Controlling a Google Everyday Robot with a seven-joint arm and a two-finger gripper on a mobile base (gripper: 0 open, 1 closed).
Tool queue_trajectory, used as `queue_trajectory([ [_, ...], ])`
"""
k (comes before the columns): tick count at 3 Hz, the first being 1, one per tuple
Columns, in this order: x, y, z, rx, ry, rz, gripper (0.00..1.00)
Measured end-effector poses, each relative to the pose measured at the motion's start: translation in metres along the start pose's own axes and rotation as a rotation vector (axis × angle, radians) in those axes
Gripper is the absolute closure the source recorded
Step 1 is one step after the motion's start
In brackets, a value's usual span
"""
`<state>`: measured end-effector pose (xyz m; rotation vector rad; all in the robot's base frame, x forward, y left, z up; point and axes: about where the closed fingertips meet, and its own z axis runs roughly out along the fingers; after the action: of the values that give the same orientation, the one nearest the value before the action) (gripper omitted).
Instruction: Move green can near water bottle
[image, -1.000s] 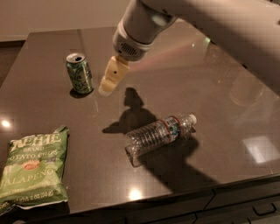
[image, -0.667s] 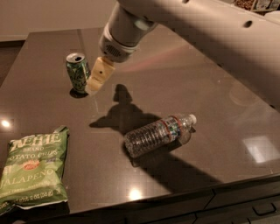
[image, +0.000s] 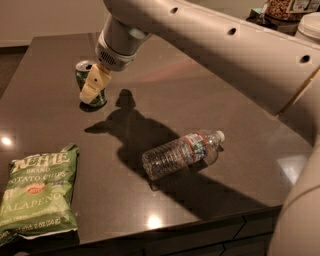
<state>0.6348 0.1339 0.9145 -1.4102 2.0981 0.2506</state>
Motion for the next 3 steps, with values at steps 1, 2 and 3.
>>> queue_trajectory([
  [1,-0.014,0.0,0.016,-0.005,-0.016,0.026,0.0],
  [2,-0.025,0.002,0.024,-0.019,-0.03,0.024,0.0],
  [3,-0.034,0.005,0.03,-0.059,-0.041,0.023,0.25],
])
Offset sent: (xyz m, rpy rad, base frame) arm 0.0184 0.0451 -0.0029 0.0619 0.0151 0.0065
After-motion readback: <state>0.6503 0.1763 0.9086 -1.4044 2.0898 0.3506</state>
